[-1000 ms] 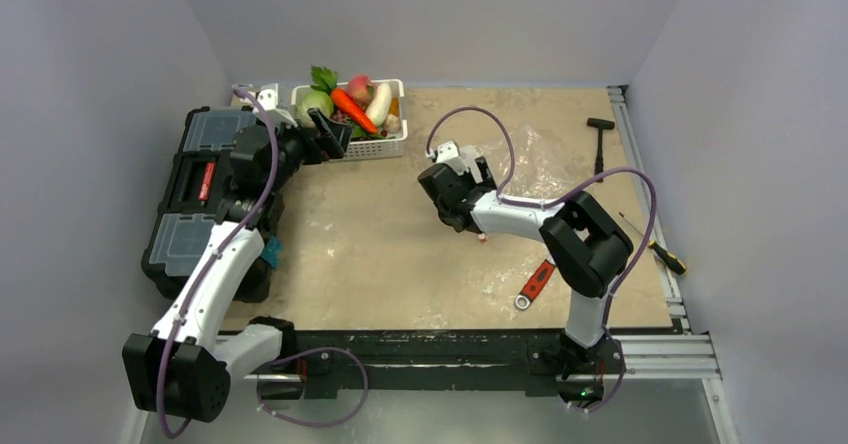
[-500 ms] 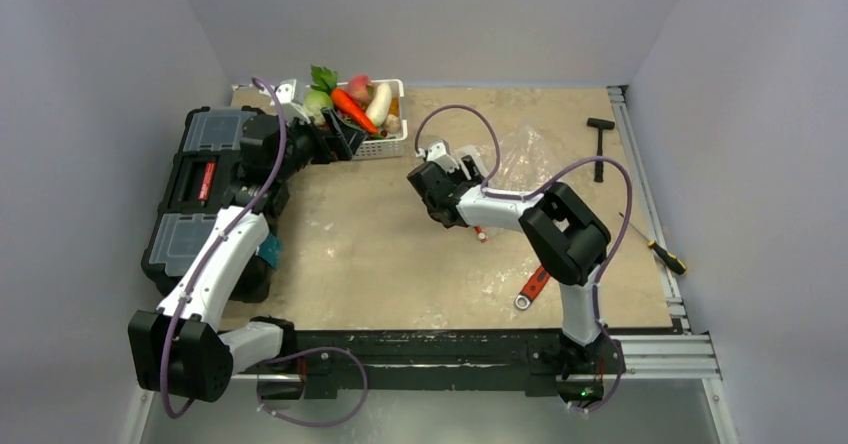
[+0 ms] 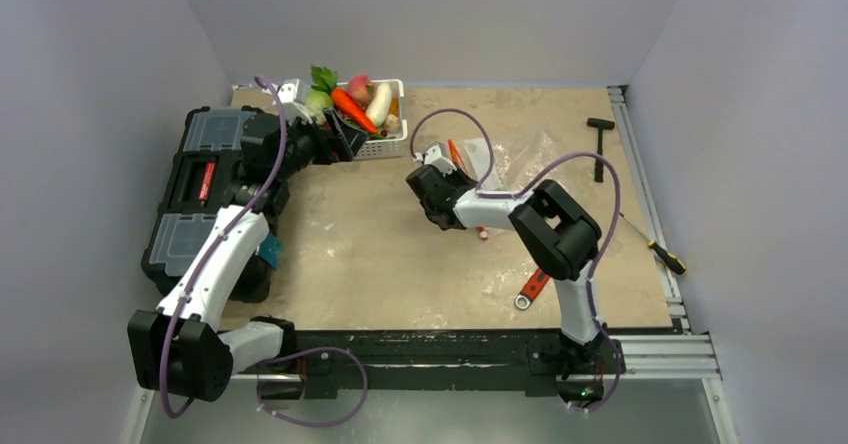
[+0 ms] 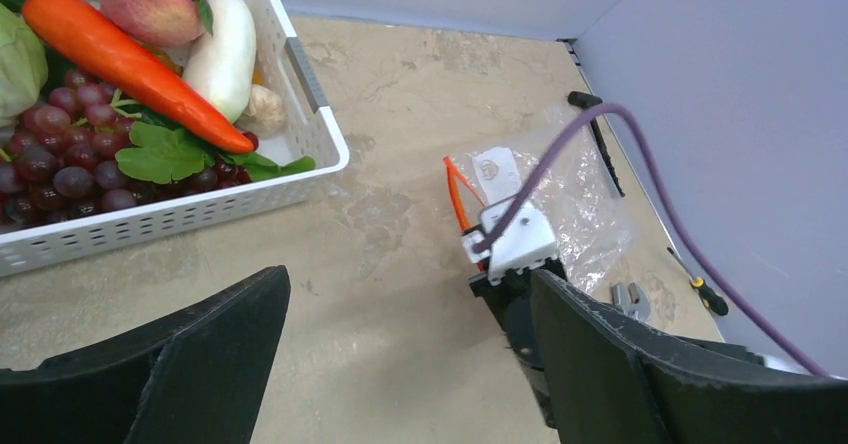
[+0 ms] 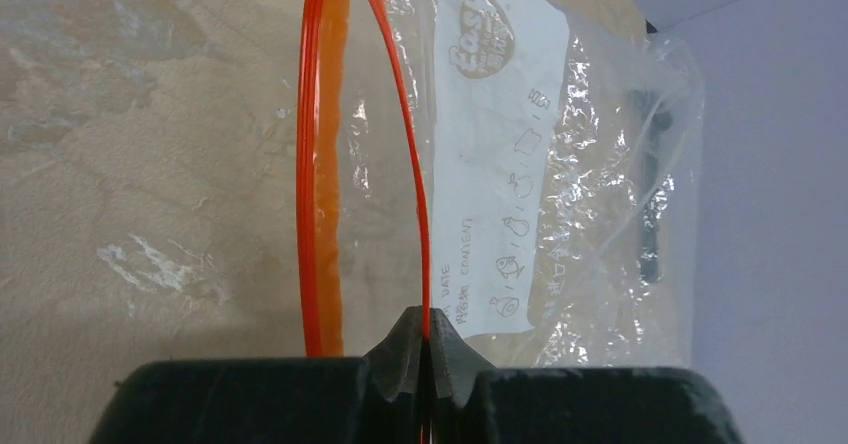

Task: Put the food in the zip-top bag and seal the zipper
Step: Pick up the zipper food storage bag at the center of the board, then open the zipper of the food storage bag.

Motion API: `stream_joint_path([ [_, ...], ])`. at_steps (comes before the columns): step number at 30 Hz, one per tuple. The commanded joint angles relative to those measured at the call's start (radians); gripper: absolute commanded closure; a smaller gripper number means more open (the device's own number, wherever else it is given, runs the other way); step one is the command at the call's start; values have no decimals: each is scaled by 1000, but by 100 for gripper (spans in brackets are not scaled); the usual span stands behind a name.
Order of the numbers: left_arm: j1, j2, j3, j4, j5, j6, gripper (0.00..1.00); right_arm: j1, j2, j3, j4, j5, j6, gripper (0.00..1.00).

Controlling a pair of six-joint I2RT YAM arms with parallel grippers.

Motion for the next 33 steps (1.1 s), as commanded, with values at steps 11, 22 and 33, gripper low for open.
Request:
stream_joint_path([
  [11, -114, 182, 138, 20, 308, -49, 12, -232, -619, -188, 148, -972, 472, 100],
  [22, -267, 233, 195, -175, 140, 74, 19, -138, -610, -222, 254, -1090, 552, 100],
  [33, -300, 253, 274, -359, -53, 160, 49, -51, -656, -224, 229, -927, 554, 100],
])
